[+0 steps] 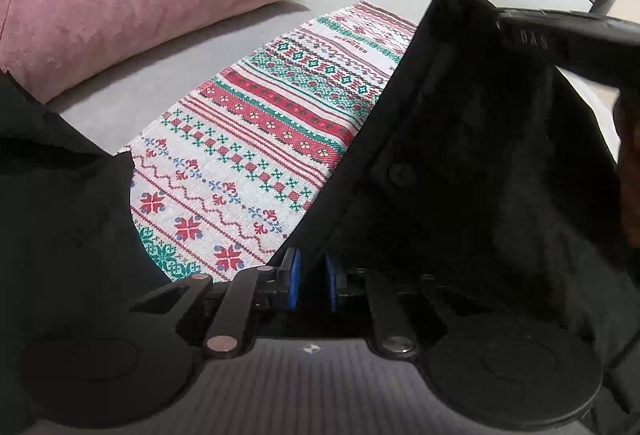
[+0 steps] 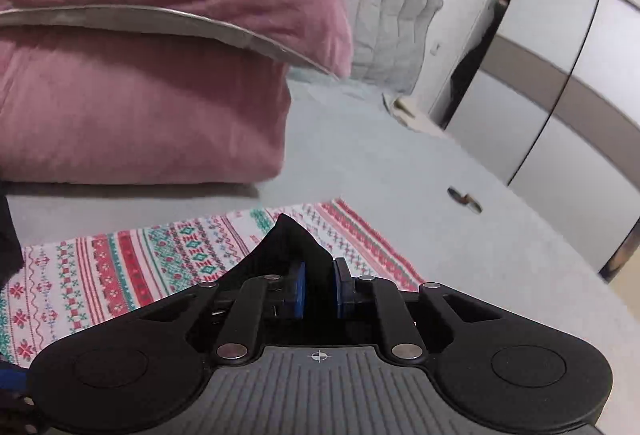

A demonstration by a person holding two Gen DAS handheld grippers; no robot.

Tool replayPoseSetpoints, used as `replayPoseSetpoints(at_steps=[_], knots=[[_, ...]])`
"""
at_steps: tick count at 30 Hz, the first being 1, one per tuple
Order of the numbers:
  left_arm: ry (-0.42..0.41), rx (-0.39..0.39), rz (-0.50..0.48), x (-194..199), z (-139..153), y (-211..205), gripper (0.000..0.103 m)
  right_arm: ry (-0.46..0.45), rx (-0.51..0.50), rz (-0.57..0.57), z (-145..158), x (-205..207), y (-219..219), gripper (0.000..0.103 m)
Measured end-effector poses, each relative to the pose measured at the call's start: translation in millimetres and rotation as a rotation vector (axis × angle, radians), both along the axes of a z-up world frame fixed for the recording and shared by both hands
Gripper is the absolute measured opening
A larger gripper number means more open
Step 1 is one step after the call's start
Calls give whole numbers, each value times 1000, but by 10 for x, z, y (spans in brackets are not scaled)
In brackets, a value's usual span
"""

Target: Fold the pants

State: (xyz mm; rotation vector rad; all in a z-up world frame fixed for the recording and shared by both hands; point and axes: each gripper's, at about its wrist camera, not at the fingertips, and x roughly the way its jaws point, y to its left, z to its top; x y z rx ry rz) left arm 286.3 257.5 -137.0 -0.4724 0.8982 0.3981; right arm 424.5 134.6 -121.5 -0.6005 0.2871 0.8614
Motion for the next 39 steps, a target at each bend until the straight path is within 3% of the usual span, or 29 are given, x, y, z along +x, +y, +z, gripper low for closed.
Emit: replayPoseSetpoints(at_steps=[2,6,8,12,17,18,19,21,23,25,26,27,29,33,36,39], knots=[[2,6,-2,2,-1,-6,37,-13,-21,-24,-67,-38,7,13],[6,4,8,-11,0,10,35,91,6,-71,-175,1,-103,13],[10,-3,23,-12,-5,39,31,142,82,-70,-92,-71,-217,13],[12,-17,41,-10,-9,74,29,122,123,-35,84,-440,-378,13],[-15,-138,131,-123,47,276,30,199,210,-35,173,-845,-699,13],[-28,-142,181,-189,108,323,39,211,220,-36,159,-960,-760,13],[-54,-112,240,-278,193,335,55,224,220,-44,123,-1031,-798,13],[-112,-64,321,-407,333,329,73,291,196,-71,-35,-1081,-833,19],[-172,-110,340,-484,395,326,77,406,151,-70,-245,-1044,-834,24],[-190,-170,326,-512,399,303,79,442,126,-68,-371,-1074,-897,29],[-189,-180,317,-511,397,261,80,429,144,-73,-372,-1105,-996,39],[-188,-186,301,-498,397,221,82,420,172,-86,-349,-1111,-1117,56],[-184,-207,271,-450,394,129,86,427,238,-140,-277,-1071,-1437,68],[-169,-254,252,-432,363,-83,88,498,388,-395,-232,-671,-2405,68],[-104,-230,258,-462,322,-265,89,614,521,-611,-325,-304,-3261,68],[-85,-311,223,-516,183,-391,91,665,585,-833,-449,-5,-4133,68]])
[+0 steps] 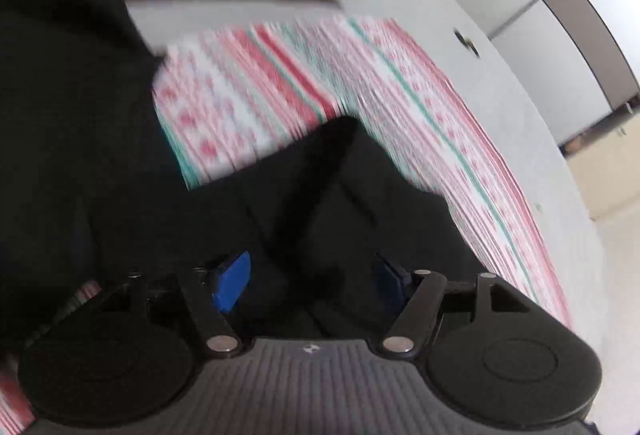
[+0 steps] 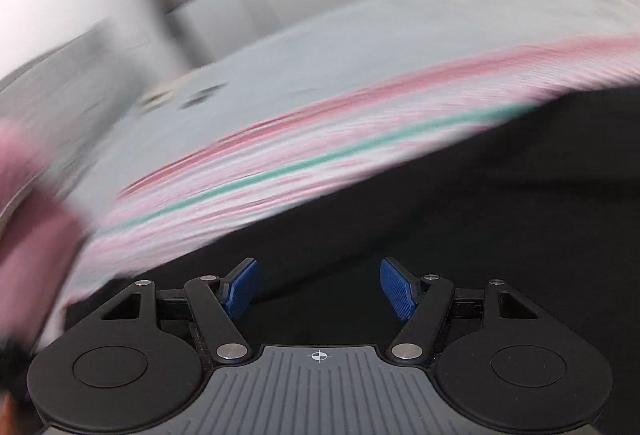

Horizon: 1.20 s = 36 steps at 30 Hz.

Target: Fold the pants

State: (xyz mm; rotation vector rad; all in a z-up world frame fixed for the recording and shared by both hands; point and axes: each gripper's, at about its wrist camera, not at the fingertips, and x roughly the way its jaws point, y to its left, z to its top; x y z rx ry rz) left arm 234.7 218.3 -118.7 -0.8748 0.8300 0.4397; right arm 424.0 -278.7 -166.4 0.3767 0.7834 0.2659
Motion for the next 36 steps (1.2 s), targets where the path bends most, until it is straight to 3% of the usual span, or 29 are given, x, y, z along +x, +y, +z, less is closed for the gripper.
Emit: replayPoseSetpoints(at_steps=[3,8,11,13,20,22,23,24,28,34,36], knots=[[3,-67,-69,153,-155,-72,93,79,35,-203,-80,279,-793,69],[-34,-2,-50,346,-158,-114,89,113,140,-371,-151,619,-1488,69],[-25,38,-47,418,-210,-119,74,107,177,-407,-137,918,-1675,69],[-12,68,-45,459,-247,-105,42,124,203,-436,-152,1162,-1793,69],[-69,46,-19,445,-172,15,36,274,216,-547,-436,1858,-1845,69],[-76,35,-24,443,-160,44,36,255,127,-580,-445,1987,-1774,54],[-74,31,-31,446,-157,57,36,249,58,-581,-430,2008,-1717,21],[-70,24,-35,449,-162,69,36,262,17,-588,-432,2022,-1712,3],[-74,-68,-38,412,-220,162,36,226,31,-583,-422,1723,-1846,2],[-91,-260,-63,367,-290,362,40,58,156,-514,166,752,-2156,2],[-93,-271,-66,372,-288,396,39,47,183,-507,270,419,-2238,2]])
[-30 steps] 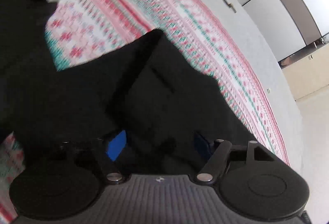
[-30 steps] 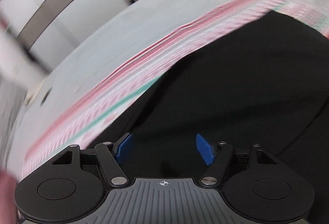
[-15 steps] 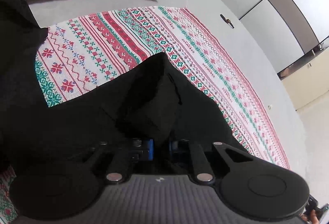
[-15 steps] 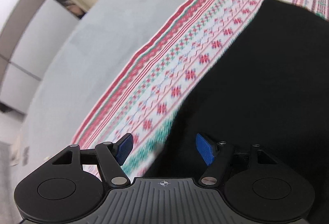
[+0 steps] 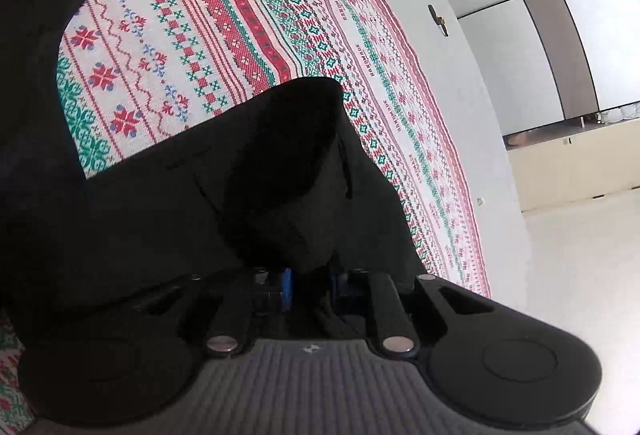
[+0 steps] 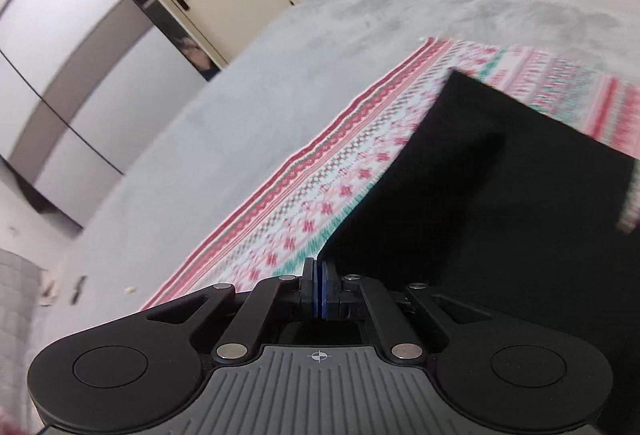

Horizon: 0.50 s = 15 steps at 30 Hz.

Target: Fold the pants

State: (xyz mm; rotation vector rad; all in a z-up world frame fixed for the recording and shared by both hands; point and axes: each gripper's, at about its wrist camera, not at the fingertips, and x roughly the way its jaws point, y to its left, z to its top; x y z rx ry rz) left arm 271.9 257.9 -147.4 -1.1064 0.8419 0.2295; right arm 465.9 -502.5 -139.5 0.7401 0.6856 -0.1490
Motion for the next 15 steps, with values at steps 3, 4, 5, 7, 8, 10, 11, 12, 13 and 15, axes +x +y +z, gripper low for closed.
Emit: replayPoseSetpoints(at_steps=[3,4,5,7,8,10,11,12,13,15], knots=[[3,17,-3,14,15,-16,37,-10,43,-8,12,-556,-127,2],[2,15,-3,-5,31,-24,36,-9,48,-11,-8,-718,-159,2],[-2,11,-3,-28,51,-31,36,-4,58,-12,-38,-870,-190,2],[-19,6,-17,-86,115,-24,36,5,52,-10,-88,-1083,-212,2],[-26,1,-25,-116,132,-1,36,14,40,-10,-109,-1158,-205,2],[-31,-30,-32,-162,85,73,37,21,19,1,-165,-1259,-185,2],[-24,-50,-35,-163,35,115,37,22,16,1,-218,-1285,-188,2],[-10,-67,-28,-177,-12,156,37,25,14,3,-261,-1303,-189,2],[-3,-72,-25,-191,-33,184,37,39,9,9,-316,-1299,-195,2],[-11,-40,-24,-222,3,188,36,109,-9,27,-454,-1226,-212,2]])
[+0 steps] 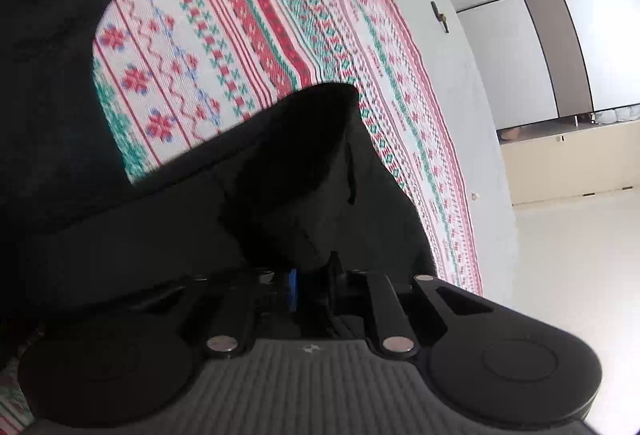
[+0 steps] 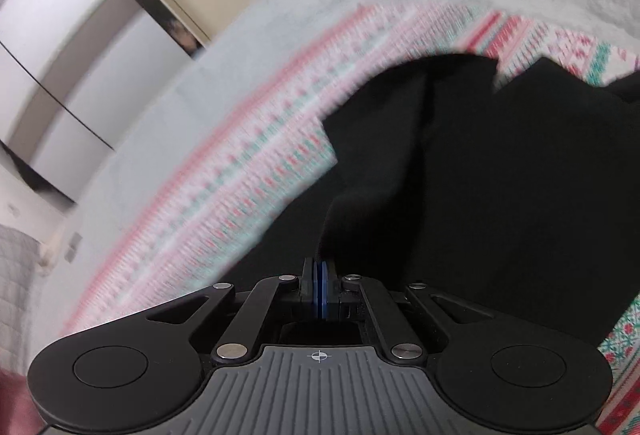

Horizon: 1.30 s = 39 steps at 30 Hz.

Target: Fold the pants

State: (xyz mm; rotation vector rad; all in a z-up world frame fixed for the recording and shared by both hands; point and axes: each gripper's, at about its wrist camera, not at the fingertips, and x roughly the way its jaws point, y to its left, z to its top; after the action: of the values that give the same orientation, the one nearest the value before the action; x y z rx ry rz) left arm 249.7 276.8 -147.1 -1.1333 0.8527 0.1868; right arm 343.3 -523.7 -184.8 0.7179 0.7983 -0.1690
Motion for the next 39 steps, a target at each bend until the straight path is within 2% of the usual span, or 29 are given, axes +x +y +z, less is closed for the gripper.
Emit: replayPoseSetpoints(at_steps=[2,3,5,11,13,17,19,21,23,24,28,32,36,39], knots=[[-17,50,-18,-23,87,-54,36,57,-5,4,-111,42,-58,2],[-27,65,-22,-30,121,-71,36,66,28,-13,-142,41,-125,2],[-43,71,-23,-41,164,-88,35,27,72,-25,-125,-12,-242,2],[-89,56,-28,-93,254,-31,35,-134,7,11,320,-208,-237,2],[-96,57,-29,-142,277,4,34,-154,-16,28,388,-254,-239,2],[-123,104,-34,-241,338,80,34,-67,25,23,192,-235,-343,2],[-110,129,-38,-272,326,93,34,-46,68,21,90,-221,-371,2],[-100,136,-31,-311,310,102,34,-69,83,29,139,-247,-342,2],[-114,121,-12,-385,324,122,33,-96,57,48,228,-287,-269,2],[-115,140,-11,-423,355,115,33,-98,47,51,240,-305,-251,2],[-96,197,-19,-607,399,76,33,-52,81,27,185,-407,-304,2],[-10,273,-73,-735,279,5,33,-83,13,89,394,-699,-294,2],[31,347,-126,-776,199,-45,33,28,-53,132,158,-791,-333,2],[46,385,-141,-804,176,-60,33,131,-93,221,-88,-792,-298,2]])
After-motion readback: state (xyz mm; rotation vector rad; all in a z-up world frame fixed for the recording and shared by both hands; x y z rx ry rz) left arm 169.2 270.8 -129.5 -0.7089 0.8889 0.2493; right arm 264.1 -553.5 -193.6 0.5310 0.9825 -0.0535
